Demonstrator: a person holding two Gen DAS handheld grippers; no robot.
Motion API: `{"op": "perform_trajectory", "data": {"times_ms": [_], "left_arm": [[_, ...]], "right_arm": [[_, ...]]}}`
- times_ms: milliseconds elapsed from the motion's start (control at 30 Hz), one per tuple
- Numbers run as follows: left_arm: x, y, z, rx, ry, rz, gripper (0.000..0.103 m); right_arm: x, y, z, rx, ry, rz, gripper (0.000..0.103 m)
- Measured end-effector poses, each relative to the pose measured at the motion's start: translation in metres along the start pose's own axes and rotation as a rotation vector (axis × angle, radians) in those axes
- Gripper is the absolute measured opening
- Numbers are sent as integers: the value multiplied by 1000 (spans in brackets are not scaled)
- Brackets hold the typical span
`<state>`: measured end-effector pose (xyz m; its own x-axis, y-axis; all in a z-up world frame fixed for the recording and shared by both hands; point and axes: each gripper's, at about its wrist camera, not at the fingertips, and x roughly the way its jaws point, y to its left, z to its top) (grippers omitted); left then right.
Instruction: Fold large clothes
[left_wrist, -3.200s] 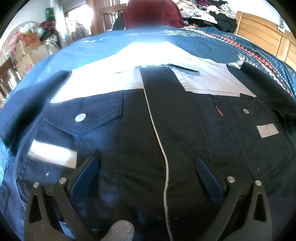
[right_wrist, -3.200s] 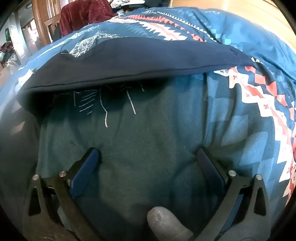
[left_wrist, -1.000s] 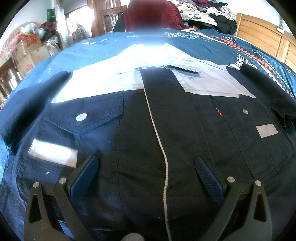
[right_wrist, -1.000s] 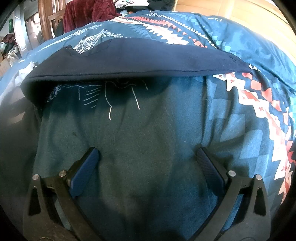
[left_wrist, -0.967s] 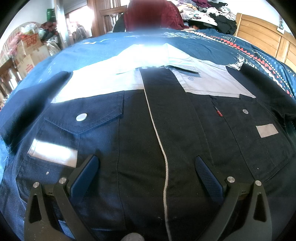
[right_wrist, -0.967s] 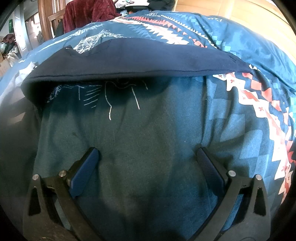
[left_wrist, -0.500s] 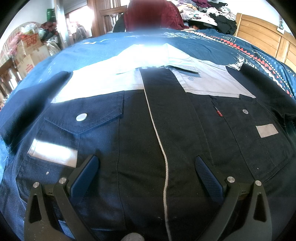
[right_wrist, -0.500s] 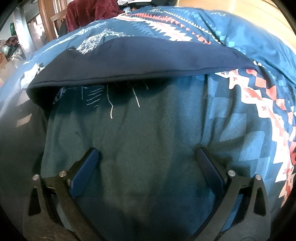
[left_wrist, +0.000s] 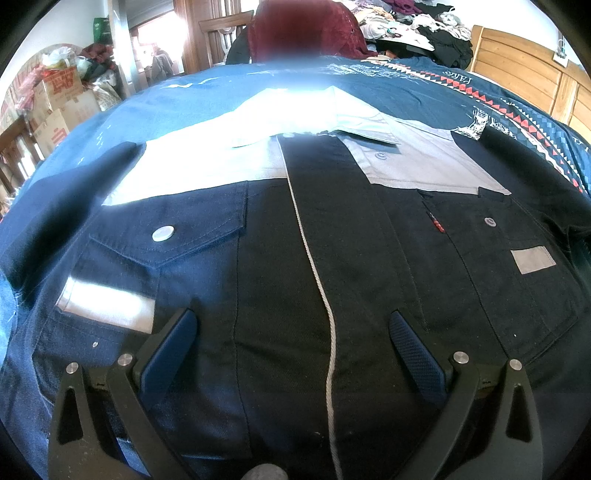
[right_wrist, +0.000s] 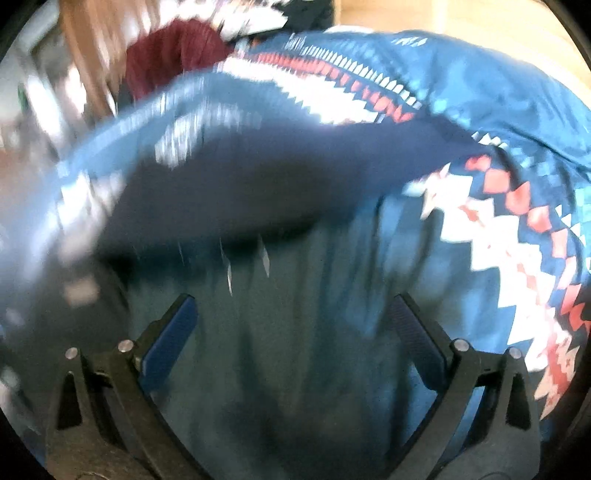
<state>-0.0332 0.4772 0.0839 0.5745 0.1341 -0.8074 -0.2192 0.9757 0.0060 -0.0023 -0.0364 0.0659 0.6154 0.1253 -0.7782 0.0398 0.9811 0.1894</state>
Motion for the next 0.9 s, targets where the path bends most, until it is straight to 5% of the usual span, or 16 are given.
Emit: {"op": "perform_trajectory", "data": {"times_ms": [133,233,300,333,367,733,800,833,867,900], "left_arm": [[0,0,0,1,1,2,103],[-1,0,0,1,1,3,103],[-1,0,0,2,0,3,103],[-1,0,0,1,0,3,103],[-1,0,0,1,0,3,103],[0,0,0,2,6,2,103],[0,0,1,8,14,0,103],[-1,1,2,11,21,-4,103],[-1,2,3,10,32,-13,103],[-2,2,4,15,37,-20,103]], "right_arm": [[-14,-76,61,281,-65,156,103],[8,-137,85,471,-31,256,103],[28,-170,93,575,7,314,95],[38,-182,95,609,25,341,83],[46,-192,97,629,41,345,76],[74,-200,112,577,34,331,70],[76,-196,113,546,36,319,59],[75,-193,115,540,29,331,31],[71,-187,116,542,22,373,14],[60,-175,120,527,-4,403,14]]}}
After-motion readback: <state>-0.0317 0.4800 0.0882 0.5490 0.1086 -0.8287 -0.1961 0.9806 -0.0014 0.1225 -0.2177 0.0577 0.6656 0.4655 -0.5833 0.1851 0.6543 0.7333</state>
